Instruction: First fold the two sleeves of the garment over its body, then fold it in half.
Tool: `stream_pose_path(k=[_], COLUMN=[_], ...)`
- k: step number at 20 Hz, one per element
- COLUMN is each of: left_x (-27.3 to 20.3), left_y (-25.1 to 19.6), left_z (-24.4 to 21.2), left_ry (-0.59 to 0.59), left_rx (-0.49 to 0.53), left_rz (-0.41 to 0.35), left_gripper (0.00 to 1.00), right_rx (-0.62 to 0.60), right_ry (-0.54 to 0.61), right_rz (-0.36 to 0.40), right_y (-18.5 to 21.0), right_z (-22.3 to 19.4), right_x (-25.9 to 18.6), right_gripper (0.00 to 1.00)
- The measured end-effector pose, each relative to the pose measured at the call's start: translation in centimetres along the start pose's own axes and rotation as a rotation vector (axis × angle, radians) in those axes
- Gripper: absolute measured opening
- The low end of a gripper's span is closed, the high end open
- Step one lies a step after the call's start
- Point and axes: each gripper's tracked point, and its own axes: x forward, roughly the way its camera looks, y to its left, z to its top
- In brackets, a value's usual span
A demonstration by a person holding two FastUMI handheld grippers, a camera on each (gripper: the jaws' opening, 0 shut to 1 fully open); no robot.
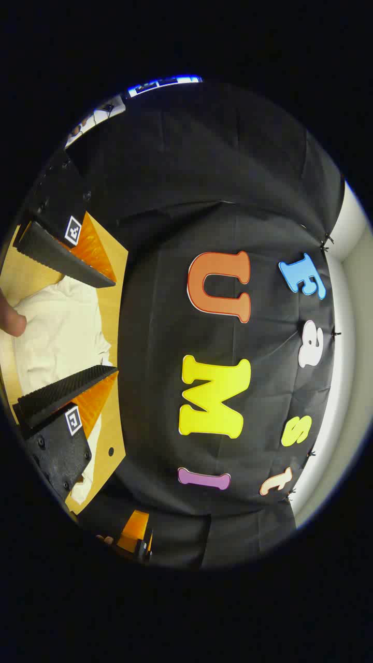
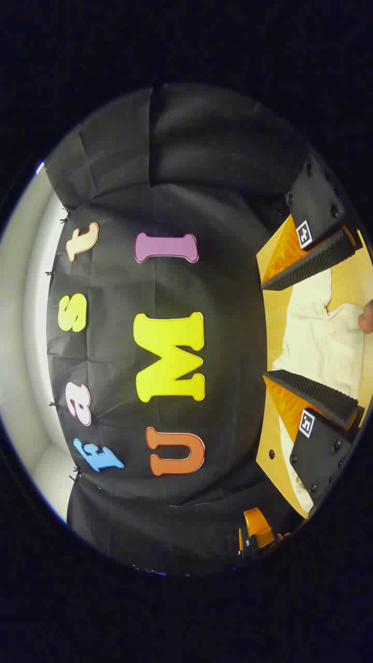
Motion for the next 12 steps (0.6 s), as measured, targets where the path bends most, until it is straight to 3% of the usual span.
stream_pose_path(k=[5, 9, 10, 12], left_x=[0.5, 0.6, 0.6, 0.8], left_y=[-0.1, -0.4, -0.7, -0.8], left_z=[0.5, 1.7, 1.8, 1.5], left_ry=[-0.028, -0.067, -0.07, -0.062], left_rx=[-0.031, 0.004, 0.005, -0.001], left_rz=[0.002, -0.011, -0.021, -0.025], left_gripper=[0.96, 0.96, 1.0, 0.96], right_rx=[-0.012, -0.006, -0.005, -0.006], right_ry=[-0.019, -0.021, -0.019, -0.013], right_rz=[0.065, 0.095, 0.096, 0.101], right_y=[2.5, 3.7, 3.7, 3.9], right_z=[1.1, 1.1, 1.0, 0.7], right_x=[0.2, 0.3, 0.3, 0.2], right_gripper=[0.96, 0.96, 0.96, 0.93])
